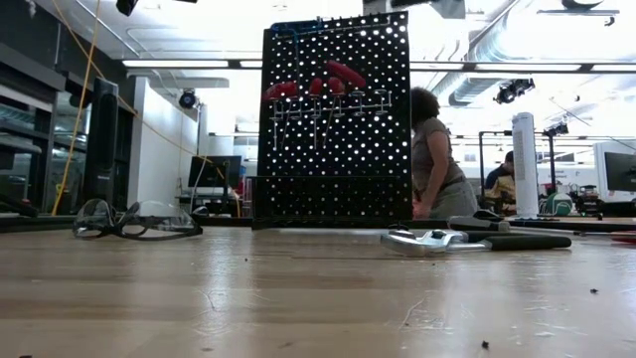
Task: Hang tools onto peg board
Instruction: Hang the left red allen wrench on the pegboard
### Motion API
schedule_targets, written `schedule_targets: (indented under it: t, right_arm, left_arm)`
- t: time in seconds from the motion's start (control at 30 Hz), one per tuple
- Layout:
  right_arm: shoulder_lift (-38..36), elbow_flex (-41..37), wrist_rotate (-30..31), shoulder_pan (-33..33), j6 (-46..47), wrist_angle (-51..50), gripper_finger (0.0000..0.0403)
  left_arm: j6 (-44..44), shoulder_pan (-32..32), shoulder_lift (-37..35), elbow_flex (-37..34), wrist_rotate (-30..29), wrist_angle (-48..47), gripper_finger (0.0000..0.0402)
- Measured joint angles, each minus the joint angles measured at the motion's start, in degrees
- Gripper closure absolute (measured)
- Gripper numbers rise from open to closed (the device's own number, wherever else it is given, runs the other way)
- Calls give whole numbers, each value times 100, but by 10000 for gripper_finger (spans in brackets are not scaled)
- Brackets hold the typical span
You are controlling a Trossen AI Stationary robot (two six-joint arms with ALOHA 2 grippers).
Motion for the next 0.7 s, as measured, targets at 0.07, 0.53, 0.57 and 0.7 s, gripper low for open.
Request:
schedule_targets:
  t: [0.07, 0.53, 0.57, 0.7]
  right_arm:
    - [23, 136, -46, 308, 319, -547, 223]
    - [907, 885, -2247, -257, 4990, -4581, 402]
    - [932, 885, -2232, -308, 4990, -4579, 402]
    - [942, 891, -2135, -590, 4962, -4754, 402]
  left_arm:
    - [85, 0, 0, 0, -39, 2, 402]
    - [-238, 0, 4, 0, -194, 55, 402]
    - [-264, 0, 4, 1, -200, 59, 402]
    - [-266, 0, 4, -1, -217, 56, 402]
